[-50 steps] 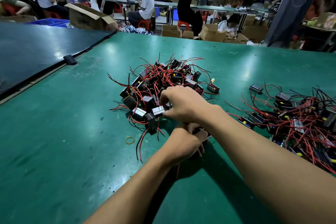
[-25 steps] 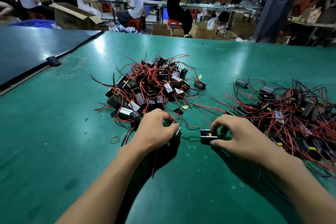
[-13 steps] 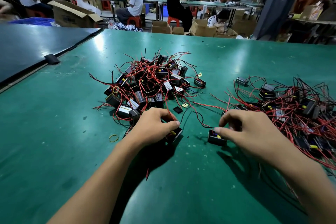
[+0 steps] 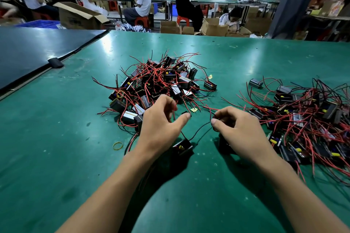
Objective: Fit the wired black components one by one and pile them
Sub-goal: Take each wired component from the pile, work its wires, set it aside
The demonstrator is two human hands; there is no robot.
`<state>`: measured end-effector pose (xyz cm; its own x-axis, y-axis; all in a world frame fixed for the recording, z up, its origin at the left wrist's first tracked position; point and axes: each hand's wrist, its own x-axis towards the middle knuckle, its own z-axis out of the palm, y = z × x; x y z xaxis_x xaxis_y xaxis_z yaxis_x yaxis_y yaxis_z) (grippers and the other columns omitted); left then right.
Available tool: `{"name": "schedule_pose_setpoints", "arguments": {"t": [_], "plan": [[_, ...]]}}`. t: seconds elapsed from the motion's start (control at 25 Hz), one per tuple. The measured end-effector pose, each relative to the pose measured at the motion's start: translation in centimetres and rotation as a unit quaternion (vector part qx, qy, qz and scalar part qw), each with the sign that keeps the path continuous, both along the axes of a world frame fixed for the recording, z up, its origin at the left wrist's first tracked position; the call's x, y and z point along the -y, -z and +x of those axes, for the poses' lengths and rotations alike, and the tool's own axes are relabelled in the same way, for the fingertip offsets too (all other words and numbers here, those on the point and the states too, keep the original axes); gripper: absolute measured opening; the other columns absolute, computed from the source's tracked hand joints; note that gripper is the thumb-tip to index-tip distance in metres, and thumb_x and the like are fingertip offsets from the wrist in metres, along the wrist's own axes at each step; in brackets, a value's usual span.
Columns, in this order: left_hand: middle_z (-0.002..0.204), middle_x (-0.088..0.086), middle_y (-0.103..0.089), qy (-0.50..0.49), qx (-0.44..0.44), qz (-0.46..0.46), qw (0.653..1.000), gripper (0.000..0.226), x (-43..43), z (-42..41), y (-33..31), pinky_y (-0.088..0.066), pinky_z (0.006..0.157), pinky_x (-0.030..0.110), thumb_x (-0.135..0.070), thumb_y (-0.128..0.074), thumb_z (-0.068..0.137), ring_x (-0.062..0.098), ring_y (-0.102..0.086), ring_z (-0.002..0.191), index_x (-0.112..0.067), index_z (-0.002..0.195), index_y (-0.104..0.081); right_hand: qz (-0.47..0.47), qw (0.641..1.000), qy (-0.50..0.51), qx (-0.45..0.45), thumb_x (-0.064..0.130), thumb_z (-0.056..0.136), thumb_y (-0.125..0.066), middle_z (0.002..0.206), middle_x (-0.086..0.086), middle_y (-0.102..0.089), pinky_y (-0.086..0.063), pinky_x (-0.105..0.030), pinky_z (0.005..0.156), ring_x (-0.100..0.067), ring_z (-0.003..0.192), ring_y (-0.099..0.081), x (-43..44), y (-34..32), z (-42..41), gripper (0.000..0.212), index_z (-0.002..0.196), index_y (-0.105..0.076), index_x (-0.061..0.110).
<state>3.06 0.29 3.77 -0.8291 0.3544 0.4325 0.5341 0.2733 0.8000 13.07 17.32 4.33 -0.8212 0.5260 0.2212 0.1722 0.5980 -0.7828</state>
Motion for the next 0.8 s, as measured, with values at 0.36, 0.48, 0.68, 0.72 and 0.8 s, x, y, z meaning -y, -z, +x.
{"name": "schedule_pose_setpoints", "arguments": {"t": [0.36,0.48,0.68,0.72,0.8], "plan": [[0.108,0.0,-0.066,0.084,-0.135,-0.146,0.976,0.026,-2.1,1.3,1.8,-0.045,0.09,0.028,-0.025,-0.069,0.088,0.013,-0.057,0.098,-0.014,0.111,-0.064,-0.075,0.995,0.019,-0.07,0.014,0.086,-0.075,0.07,0.004,-0.068,-0.052,-0.032,0.061,-0.022,0.06,-0.062,0.3,1.0,0.6,0.013,0.082,-0.064,0.021],[0.123,-0.002,-0.062,0.068,-0.112,-0.237,0.963,0.034,-2.2,1.0,2.0,-0.038,0.097,0.033,-0.035,-0.057,0.094,0.021,-0.047,0.11,-0.02,0.125,-0.057,-0.119,0.99,0.003,-0.077,0.012,0.086,-0.075,0.078,-0.003,-0.07,-0.05,-0.035,0.061,-0.017,0.06,-0.054,0.3,1.0,0.6,0.012,0.084,-0.064,0.018],[0.112,-0.002,-0.068,0.035,-0.079,-0.266,0.96,0.03,-1.9,0.8,1.9,-0.043,0.092,0.04,-0.032,-0.05,0.096,0.024,-0.048,0.107,-0.024,0.123,-0.056,-0.153,0.986,-0.019,-0.064,0.009,0.09,-0.07,0.088,-0.002,-0.077,-0.055,-0.039,0.082,-0.019,0.083,-0.071,0.3,0.9,0.6,0.011,0.089,-0.062,0.017],[0.108,-0.003,-0.069,0.033,-0.06,-0.251,0.966,0.028,-1.7,0.7,1.7,-0.044,0.091,0.039,-0.031,-0.052,0.095,0.024,-0.05,0.106,-0.025,0.121,-0.058,-0.161,0.985,-0.022,-0.063,0.008,0.092,-0.067,0.088,0.0,-0.078,-0.055,-0.035,0.085,-0.014,0.089,-0.073,0.2,0.9,0.6,0.011,0.09,-0.061,0.017],[0.099,-0.005,-0.067,0.011,-0.038,-0.186,0.982,0.022,-1.4,0.5,1.2,-0.048,0.086,0.036,-0.032,-0.057,0.093,0.019,-0.056,0.096,-0.023,0.112,-0.063,-0.171,0.983,-0.032,-0.055,0.007,0.096,-0.061,0.088,0.007,-0.078,-0.05,-0.027,0.082,-0.005,0.091,-0.071,0.0,0.8,0.6,0.012,0.093,-0.06,0.019]]}}
